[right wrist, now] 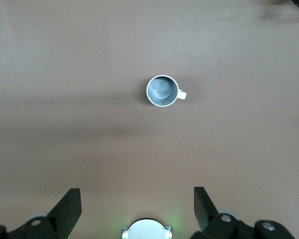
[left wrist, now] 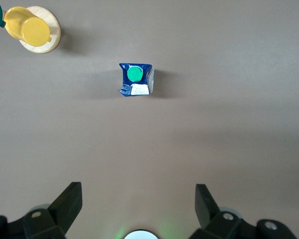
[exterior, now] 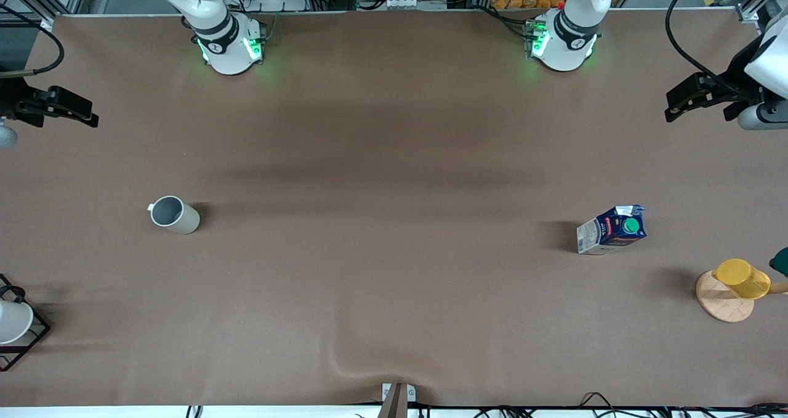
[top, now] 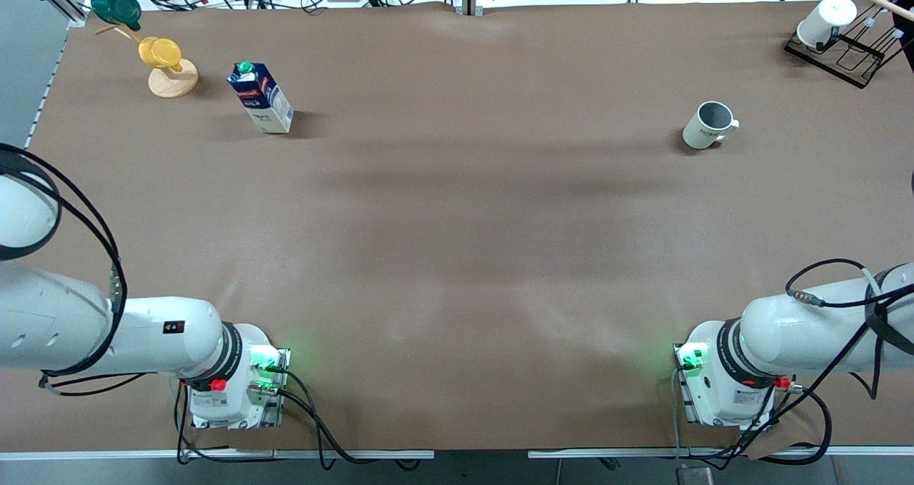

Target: Place milk next to cup

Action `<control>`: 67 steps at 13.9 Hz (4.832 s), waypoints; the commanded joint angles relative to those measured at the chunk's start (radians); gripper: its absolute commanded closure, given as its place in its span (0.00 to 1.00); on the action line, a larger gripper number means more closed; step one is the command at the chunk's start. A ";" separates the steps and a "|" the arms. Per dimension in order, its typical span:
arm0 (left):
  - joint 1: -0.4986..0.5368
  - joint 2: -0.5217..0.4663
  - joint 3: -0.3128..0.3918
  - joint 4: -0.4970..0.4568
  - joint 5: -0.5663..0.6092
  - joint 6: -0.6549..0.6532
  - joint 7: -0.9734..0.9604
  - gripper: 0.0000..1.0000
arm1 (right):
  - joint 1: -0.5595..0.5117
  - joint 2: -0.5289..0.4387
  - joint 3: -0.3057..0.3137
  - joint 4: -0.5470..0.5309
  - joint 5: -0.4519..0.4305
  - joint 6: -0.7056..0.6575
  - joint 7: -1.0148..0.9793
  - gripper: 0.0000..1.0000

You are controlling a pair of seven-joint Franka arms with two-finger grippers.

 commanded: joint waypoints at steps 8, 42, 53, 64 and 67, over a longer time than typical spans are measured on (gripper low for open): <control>-0.004 0.009 0.002 -0.003 -0.023 -0.016 0.064 0.00 | 0.004 -0.002 0.002 -0.008 -0.017 0.004 0.015 0.00; 0.022 0.469 0.014 -0.035 0.105 0.374 -0.031 0.00 | -0.126 0.356 -0.005 -0.220 -0.016 0.402 -0.523 0.00; 0.033 0.492 0.010 -0.101 0.148 0.412 -0.031 0.23 | -0.140 0.356 -0.006 -0.481 -0.017 0.870 -0.876 0.00; 0.036 0.370 0.016 -0.092 0.151 0.306 -0.074 0.63 | -0.162 0.419 -0.002 -0.484 -0.003 0.919 -0.877 0.86; 0.033 0.354 0.016 -0.093 0.153 0.306 -0.120 0.63 | -0.163 0.419 0.000 -0.482 0.000 0.918 -0.876 1.00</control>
